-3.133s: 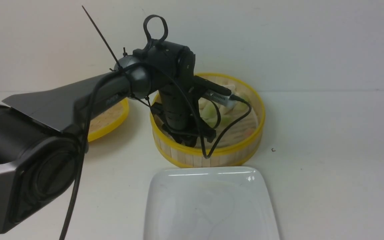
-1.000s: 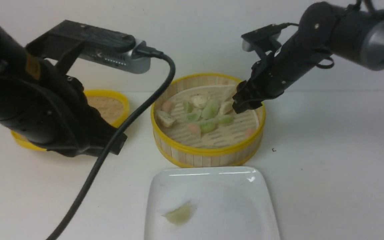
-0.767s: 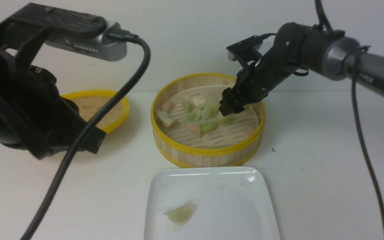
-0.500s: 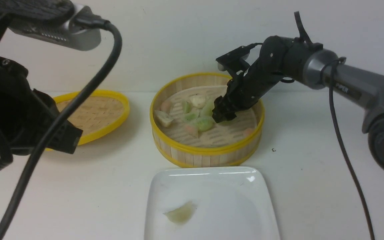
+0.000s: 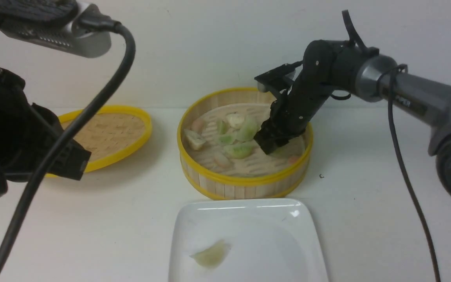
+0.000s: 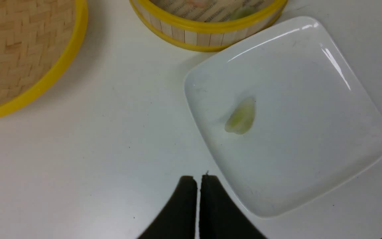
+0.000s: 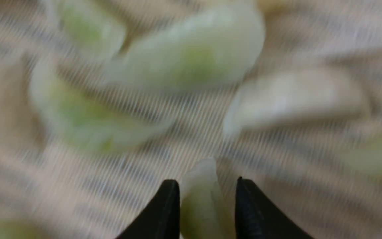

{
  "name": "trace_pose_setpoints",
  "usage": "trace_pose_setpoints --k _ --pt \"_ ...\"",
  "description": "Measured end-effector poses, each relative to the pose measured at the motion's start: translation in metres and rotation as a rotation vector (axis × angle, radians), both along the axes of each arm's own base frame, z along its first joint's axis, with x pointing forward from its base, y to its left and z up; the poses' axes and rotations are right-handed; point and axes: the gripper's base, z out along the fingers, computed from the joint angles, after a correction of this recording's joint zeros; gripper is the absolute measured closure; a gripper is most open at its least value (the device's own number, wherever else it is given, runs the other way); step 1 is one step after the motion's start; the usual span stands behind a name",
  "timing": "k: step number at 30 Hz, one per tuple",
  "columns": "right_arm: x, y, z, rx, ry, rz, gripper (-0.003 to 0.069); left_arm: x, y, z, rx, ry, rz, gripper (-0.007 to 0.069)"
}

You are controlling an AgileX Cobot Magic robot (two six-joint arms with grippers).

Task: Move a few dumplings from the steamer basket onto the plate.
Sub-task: Use the right arm to grab a dumpling from inside the steamer, then use the right arm to put the dumpling into the plate

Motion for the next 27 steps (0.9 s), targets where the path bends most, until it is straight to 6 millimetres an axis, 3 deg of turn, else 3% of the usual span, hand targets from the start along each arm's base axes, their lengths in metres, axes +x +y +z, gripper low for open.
trace_pose_setpoints --k 6,9,11,14,16,18,19,22,24,27 --pt "-0.036 -0.012 0.111 0.086 -0.115 -0.062 0.0456 0.000 0.000 0.000 0.004 -0.002 0.001 0.0631" --pt "-0.067 -0.016 0.147 0.125 -0.144 -0.073 0.0462 0.000 0.000 0.000 0.005 -0.002 0.002 0.0631" --pt "-0.092 -0.014 0.149 0.127 -0.109 -0.055 0.0470 0.000 0.000 0.000 0.005 -0.002 0.002 0.0631" --pt "-0.126 -0.003 0.140 0.124 -0.032 -0.006 0.0470 0.000 0.000 0.000 0.005 -0.002 0.002 0.0631" --pt "-0.159 0.013 0.102 0.085 0.108 0.055 0.0470 0.000 0.000 0.000 0.005 -0.002 0.002 0.0631" --pt "-0.168 0.020 0.087 0.073 0.135 0.070 0.0470 0.000 0.000 0.000 0.005 -0.002 0.002 0.0631" --pt "-0.176 0.030 0.066 0.061 0.144 0.086 0.0470 0.000 0.000 0.000 0.005 -0.002 0.002 0.0631" --pt "-0.173 0.042 0.034 0.060 0.116 0.074 0.0467 0.000 0.000 0.000 0.005 -0.002 0.002 0.0631" --pt "-0.168 0.045 0.023 0.065 0.100 0.060 0.0448 0.000 0.000 0.000 0.005 -0.002 0.001 0.0631" --pt "-0.160 0.050 0.006 0.072 0.090 0.036 0.0341 0.000 0.000 0.000 0.006 -0.003 -0.001 0.0631"
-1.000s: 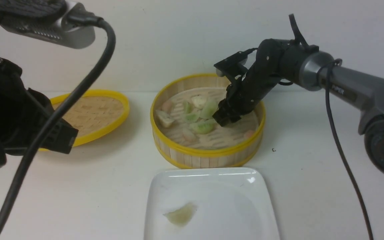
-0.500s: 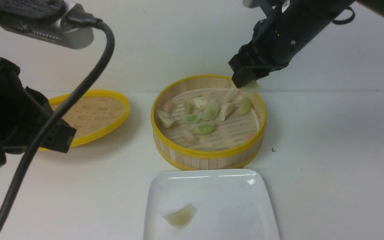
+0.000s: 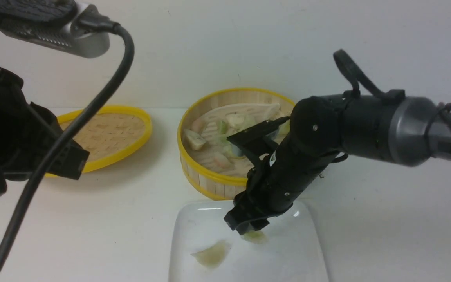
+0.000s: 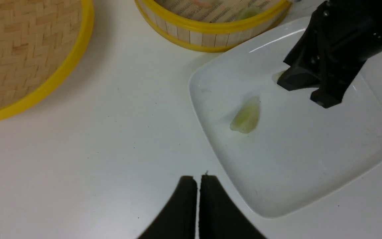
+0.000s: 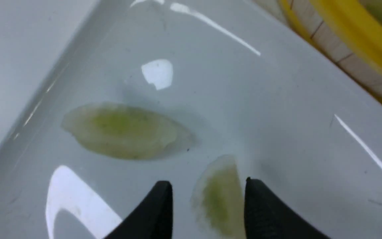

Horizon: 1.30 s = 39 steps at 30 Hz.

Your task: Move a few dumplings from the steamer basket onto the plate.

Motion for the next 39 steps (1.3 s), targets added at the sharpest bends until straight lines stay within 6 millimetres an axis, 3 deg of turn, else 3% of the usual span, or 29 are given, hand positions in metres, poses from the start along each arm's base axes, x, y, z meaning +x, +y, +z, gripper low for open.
trace_pose_setpoints --k 4,7,8,10,12,15,17,20,22,25,26,28,29,31,36,39 --pt "0.000 0.001 0.000 0.005 0.010 -0.013 0.0246 0.000 0.000 0.000 0.000 0.000 0.000 0.0631" --pt "-0.001 0.000 0.017 0.004 0.017 -0.017 0.0211 0.000 0.000 0.000 0.006 -0.003 -0.010 0.0631" --pt "-0.003 -0.002 0.035 0.004 0.011 -0.023 0.0226 0.000 0.000 0.000 0.008 -0.004 -0.013 0.0631" --pt "-0.008 -0.009 0.068 0.009 -0.029 -0.039 0.0296 0.000 0.000 0.000 0.008 -0.004 -0.013 0.0631" --pt "-0.022 -0.025 0.113 0.028 -0.120 -0.063 0.0419 0.000 0.000 0.000 0.010 -0.005 -0.013 0.0631" --pt "-0.042 -0.046 0.155 0.062 -0.224 -0.110 0.0543 0.000 0.000 0.000 0.011 -0.006 -0.013 0.0631" --pt "-0.073 -0.077 0.200 0.129 -0.363 -0.179 0.0636 0.000 0.000 0.000 0.011 -0.006 -0.013 0.0631" --pt "-0.122 -0.123 0.228 0.225 -0.548 -0.254 0.0668 0.000 0.000 0.000 0.011 -0.006 -0.013 0.0631" --pt "-0.149 -0.147 0.233 0.298 -0.653 -0.282 0.0671 0.000 0.000 0.000 0.010 -0.005 -0.013 0.0631" --pt "-0.187 -0.178 0.211 0.403 -0.779 -0.311 0.0672 0.000 -0.001 0.000 0.002 -0.009 -0.015 0.0631" --pt "-0.190 -0.181 0.214 0.423 -0.800 -0.314 0.0672 0.000 -0.001 0.000 0.000 -0.010 -0.015 0.0631" --pt "-0.221 -0.205 0.181 0.514 -0.906 -0.320 0.0672 0.001 -0.002 0.002 -0.017 -0.024 -0.018 0.0631" --pt "-0.224 -0.207 0.183 0.531 -0.920 -0.323 0.0672 0.001 -0.002 0.002 -0.018 -0.026 -0.018 0.0631" --pt "-0.246 -0.224 0.152 0.621 -0.992 -0.341 0.0672 0.002 -0.003 0.003 -0.034 -0.042 -0.020 0.0631" --pt "-0.272 -0.244 0.128 0.761 -1.128 -0.361 0.0672 -0.004 -0.003 0.003 -0.072 -0.053 -0.031 0.0631" --pt "-0.280 -0.250 0.122 0.806 -1.229 -0.346 0.0672 -0.024 0.006 0.004 -0.144 -0.123 -0.042 0.0631"
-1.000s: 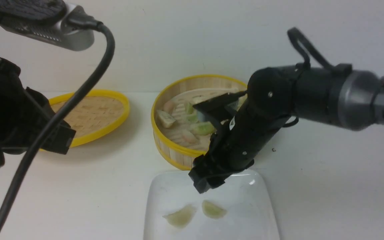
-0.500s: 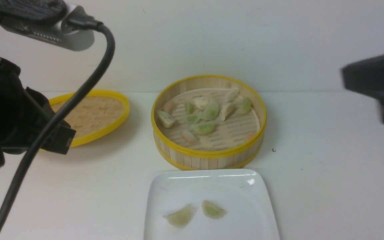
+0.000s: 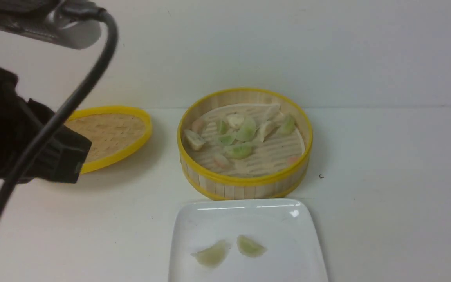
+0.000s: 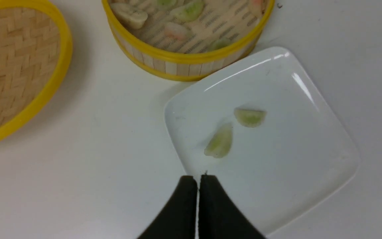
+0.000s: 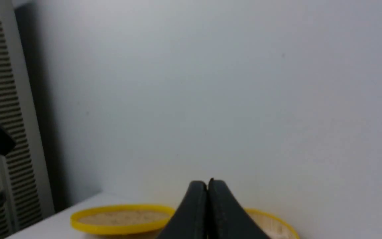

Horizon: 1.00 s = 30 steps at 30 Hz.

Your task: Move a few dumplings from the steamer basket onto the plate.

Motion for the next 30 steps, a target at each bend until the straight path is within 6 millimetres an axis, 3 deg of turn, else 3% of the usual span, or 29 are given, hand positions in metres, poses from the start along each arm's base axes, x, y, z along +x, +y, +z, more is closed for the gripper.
trace_pose_setpoints --k 3,5,6,9,15,20,24,30 --pt "-0.001 0.000 0.001 0.007 -0.054 0.003 0.0672 -0.032 0.018 -0.003 -0.091 -0.146 0.007 0.0631" --pt "-0.001 0.001 0.002 0.014 -0.061 0.007 0.0672 -0.043 0.025 -0.006 -0.122 -0.202 0.016 0.0631" --pt "-0.001 0.001 0.001 0.018 -0.061 0.009 0.0673 -0.064 0.039 -0.012 -0.179 -0.308 0.030 0.0631" --pt "-0.001 0.001 0.001 0.021 -0.059 0.010 0.0673 -0.090 0.056 -0.035 -0.244 -0.448 0.053 0.0631" --pt "-0.001 0.001 0.002 0.022 -0.059 0.010 0.0673 -0.122 0.078 -0.074 -0.285 -0.613 0.067 0.0631" --pt "-0.001 0.001 0.002 0.023 -0.060 0.011 0.0673 -0.133 0.084 -0.100 -0.304 -0.645 0.068 0.0631" --pt "-0.001 0.001 0.002 0.023 -0.060 0.011 0.0673 -0.130 0.083 -0.114 -0.288 -0.622 0.068 0.0631" --pt "-0.001 0.001 0.002 0.023 -0.060 0.011 0.0673 -0.125 0.081 -0.122 -0.272 -0.628 0.075 0.0631"
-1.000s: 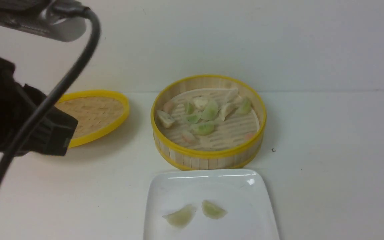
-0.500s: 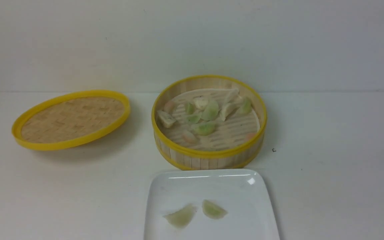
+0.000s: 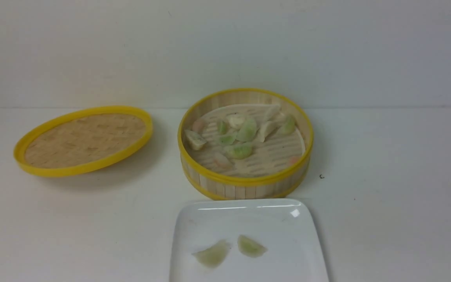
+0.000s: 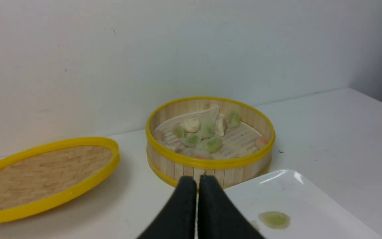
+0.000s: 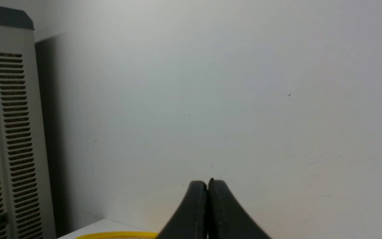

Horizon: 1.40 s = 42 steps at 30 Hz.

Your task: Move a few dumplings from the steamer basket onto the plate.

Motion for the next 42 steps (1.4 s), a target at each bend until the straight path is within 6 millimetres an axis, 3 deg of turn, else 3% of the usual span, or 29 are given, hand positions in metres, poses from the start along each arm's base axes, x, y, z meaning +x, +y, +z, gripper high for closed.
trace_pose_setpoints --k 5,14,19,42 --pt "0.000 0.000 0.000 0.000 0.000 0.000 0.0673 0.016 -0.006 -0.026 0.047 -0.057 0.103 0.0631" --pt "0.000 0.000 0.000 0.000 -0.002 0.000 0.0673 0.040 -0.001 -0.114 0.163 0.113 0.385 0.0631" --pt "0.000 0.000 0.000 0.001 -0.003 0.001 0.0673 0.040 -0.001 -0.124 0.164 0.168 0.400 0.0631" --pt "0.000 0.000 0.000 -0.001 -0.004 0.000 0.0673 0.039 -0.001 -0.124 0.164 0.174 0.399 0.0631"
